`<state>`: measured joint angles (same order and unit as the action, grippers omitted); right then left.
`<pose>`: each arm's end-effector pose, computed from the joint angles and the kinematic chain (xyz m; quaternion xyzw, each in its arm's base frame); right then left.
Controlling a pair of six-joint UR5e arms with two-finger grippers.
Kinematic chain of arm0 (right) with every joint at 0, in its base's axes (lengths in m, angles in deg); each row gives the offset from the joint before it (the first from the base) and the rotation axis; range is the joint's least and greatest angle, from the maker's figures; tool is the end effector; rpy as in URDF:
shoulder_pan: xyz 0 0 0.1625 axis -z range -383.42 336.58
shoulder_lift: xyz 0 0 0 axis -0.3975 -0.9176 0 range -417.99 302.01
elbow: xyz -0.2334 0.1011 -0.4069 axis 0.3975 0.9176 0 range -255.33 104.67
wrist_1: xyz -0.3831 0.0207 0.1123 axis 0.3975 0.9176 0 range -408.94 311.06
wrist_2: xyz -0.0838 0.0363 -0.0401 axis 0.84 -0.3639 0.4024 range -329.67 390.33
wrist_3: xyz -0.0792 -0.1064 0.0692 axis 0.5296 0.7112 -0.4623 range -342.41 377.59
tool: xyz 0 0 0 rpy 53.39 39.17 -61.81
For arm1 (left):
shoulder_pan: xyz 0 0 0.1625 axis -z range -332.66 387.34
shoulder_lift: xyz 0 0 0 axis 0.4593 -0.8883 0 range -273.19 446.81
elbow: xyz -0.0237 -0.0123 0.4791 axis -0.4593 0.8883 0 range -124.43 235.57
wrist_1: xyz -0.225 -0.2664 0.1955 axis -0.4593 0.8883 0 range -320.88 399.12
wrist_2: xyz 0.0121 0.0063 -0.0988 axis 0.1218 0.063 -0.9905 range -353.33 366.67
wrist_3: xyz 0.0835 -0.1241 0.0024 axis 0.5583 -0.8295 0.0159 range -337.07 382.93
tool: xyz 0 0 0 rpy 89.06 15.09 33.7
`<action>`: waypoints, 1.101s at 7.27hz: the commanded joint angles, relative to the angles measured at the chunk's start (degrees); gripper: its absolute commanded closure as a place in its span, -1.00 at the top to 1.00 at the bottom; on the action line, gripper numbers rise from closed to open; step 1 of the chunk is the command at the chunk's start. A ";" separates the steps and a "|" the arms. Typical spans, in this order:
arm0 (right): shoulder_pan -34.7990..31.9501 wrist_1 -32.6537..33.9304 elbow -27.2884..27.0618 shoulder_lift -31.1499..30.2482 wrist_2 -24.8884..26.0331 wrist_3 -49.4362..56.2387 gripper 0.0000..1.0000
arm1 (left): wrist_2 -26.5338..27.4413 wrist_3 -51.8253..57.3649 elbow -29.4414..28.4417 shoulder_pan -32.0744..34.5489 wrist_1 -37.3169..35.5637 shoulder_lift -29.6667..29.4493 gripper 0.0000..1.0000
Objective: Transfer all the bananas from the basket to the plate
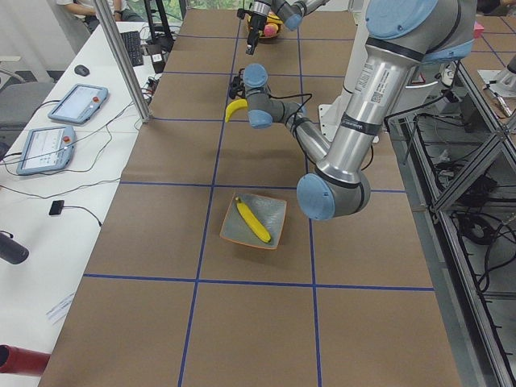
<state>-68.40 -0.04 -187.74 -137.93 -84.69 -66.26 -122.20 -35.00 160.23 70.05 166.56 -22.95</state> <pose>-0.3467 -0.4454 0.3753 0.0958 -0.6023 0.1375 0.7805 0.4250 -0.4460 0.3425 0.1220 0.6032 0.1236 0.7784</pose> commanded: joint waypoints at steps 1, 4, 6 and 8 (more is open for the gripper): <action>-0.37 -5.55 2.53 -3.47 0.94 0.09 1.00 | -2.44 18.04 3.44 5.96 0.00 11.98 -1.00; -0.81 -5.56 4.22 -3.38 1.03 0.18 1.00 | -4.73 41.24 3.19 16.23 -0.17 21.67 -1.00; -0.90 -5.56 4.22 -3.38 0.94 0.18 1.00 | -4.20 53.92 2.31 21.25 -0.26 26.17 -1.00; -0.90 -5.65 4.13 -3.29 0.94 0.18 1.00 | 2.43 58.69 2.13 21.89 -0.35 30.55 -1.00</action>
<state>-69.30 -5.63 -183.57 -141.26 -83.75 -66.08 -124.07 19.86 162.51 91.37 166.29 4.78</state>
